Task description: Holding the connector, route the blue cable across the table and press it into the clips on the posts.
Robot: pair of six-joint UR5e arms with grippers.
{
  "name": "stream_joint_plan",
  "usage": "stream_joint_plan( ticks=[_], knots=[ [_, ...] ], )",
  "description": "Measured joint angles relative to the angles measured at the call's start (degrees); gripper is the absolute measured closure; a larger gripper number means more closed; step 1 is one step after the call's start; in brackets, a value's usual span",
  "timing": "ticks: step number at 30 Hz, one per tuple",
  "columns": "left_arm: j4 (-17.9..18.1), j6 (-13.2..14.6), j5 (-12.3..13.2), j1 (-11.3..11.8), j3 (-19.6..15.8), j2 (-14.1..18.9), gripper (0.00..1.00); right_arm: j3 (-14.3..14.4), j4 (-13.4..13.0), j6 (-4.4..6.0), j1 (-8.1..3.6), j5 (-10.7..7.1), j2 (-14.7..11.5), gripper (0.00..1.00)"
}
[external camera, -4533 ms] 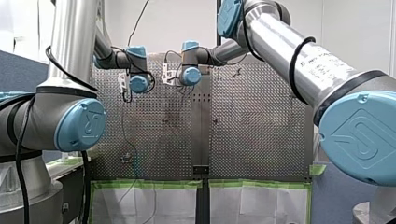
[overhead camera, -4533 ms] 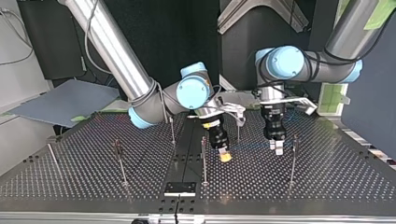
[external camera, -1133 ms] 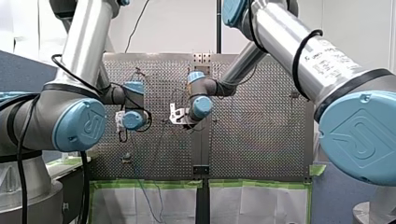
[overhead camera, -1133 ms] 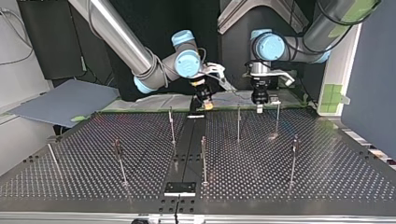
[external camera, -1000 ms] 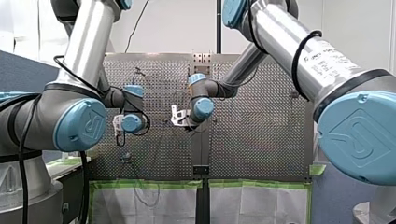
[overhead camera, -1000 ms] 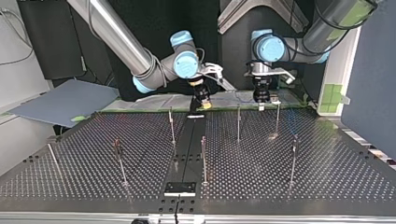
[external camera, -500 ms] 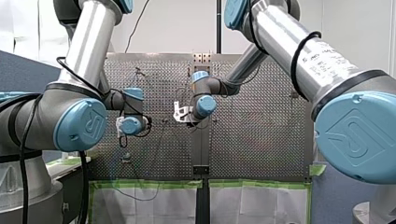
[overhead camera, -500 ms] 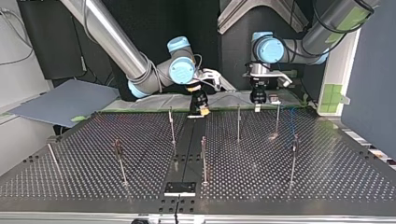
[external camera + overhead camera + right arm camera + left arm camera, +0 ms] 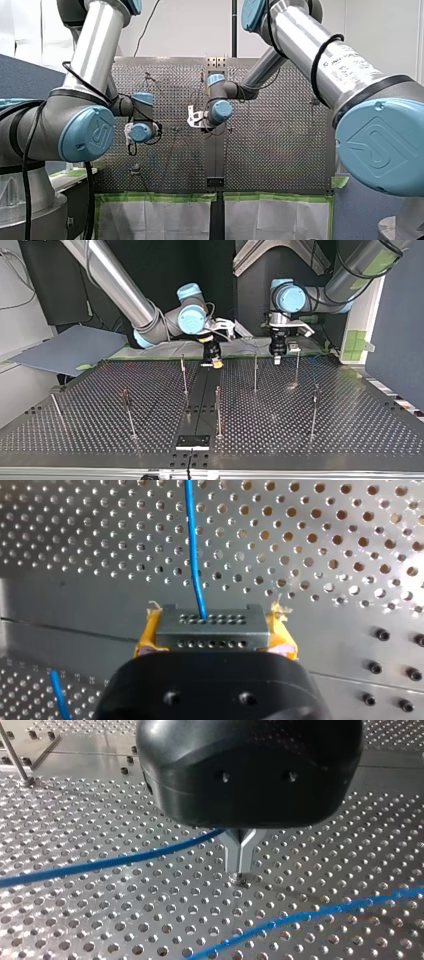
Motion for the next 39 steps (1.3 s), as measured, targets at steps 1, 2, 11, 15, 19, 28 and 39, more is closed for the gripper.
stream_joint_plan(
  ticks=[1,2,11,15,19,28,39],
  knots=[
    [-0.1,0.0,0.0,0.0,0.2,-0.1,0.98,0.0,0.0,0.15,-0.14,-0.24,0.0,1.0],
    [-0.4,0.0,0.1,0.0,0.5,-0.4,0.98,0.0,-0.1,0.27,-0.28,-0.44,0.0,1.0],
    [-1.2,0.0,0.2,-0.2,3.1,-3.0,0.98,0.0,-0.9,0.59,-1.38,-1.32,0.1,1.0],
    [-1.5,0.0,0.3,-0.1,4.3,-3.2,0.98,0.0,-2.3,1.04,-1.79,-2.48,0.1,1.0],
    [-1.9,-0.4,0.8,0.0,5.3,-3.3,0.98,0.0,-3.7,1.6,-2.19,-3.48,0.2,1.0],
    [-3.4,-2.5,2.5,0.5,8.6,-3.3,0.98,0.0,-4.5,2.25,-3.53,-4.21,0.3,1.0],
    [-4.6,-2.9,2.7,1.3,9.9,-3.3,0.98,-1.5,-4.4,2.55,-5.09,-5.05,0.4,1.0]
  ],
)
